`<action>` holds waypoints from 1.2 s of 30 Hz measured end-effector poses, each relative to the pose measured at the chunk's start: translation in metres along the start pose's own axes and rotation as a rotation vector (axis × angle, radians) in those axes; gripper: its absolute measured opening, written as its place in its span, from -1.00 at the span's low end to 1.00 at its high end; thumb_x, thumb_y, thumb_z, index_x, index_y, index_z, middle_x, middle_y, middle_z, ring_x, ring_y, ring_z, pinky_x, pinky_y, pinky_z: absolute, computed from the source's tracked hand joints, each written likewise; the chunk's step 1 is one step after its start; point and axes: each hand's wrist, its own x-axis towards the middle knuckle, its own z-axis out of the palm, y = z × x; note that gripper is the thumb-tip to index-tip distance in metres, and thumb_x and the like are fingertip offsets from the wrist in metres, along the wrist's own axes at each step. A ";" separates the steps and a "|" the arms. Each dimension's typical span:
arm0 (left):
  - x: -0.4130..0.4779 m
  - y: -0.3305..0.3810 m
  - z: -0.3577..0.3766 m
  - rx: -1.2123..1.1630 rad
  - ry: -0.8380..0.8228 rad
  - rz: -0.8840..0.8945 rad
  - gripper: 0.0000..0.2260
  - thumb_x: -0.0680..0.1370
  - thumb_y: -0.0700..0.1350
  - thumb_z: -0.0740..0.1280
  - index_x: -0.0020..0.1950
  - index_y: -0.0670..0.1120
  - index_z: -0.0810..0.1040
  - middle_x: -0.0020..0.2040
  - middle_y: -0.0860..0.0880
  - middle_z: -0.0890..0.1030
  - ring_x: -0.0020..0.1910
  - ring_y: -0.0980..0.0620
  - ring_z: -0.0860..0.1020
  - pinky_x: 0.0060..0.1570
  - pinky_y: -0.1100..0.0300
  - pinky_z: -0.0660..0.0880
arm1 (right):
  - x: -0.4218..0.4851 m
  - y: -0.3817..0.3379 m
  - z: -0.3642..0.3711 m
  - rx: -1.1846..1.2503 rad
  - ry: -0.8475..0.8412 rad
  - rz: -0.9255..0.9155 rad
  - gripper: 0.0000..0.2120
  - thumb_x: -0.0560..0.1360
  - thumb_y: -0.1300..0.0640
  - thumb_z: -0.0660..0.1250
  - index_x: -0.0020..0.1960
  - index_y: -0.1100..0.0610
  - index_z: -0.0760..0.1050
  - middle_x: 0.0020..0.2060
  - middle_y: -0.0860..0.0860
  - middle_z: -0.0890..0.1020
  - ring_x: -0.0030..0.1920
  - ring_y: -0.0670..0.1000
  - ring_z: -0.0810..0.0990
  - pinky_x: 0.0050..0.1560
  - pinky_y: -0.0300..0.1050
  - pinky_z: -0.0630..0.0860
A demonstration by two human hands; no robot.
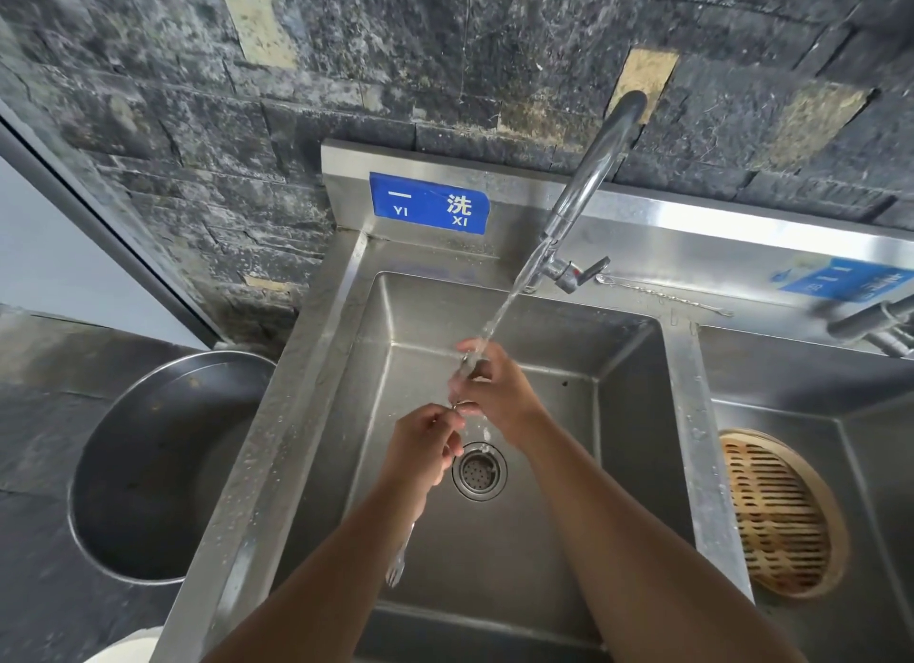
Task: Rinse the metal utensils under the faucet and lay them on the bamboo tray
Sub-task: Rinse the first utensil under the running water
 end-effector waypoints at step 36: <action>0.013 0.080 0.013 0.248 -0.315 0.440 -0.70 0.69 -0.11 0.11 -0.23 -0.13 0.37 -0.48 0.13 0.35 -0.53 0.23 0.26 -0.52 0.42 0.23 | 0.025 -0.123 -0.077 -0.105 0.447 -0.430 -0.74 0.56 0.38 0.23 -0.15 0.19 0.65 -0.31 0.18 0.71 -0.36 0.10 0.65 -0.30 -0.06 0.63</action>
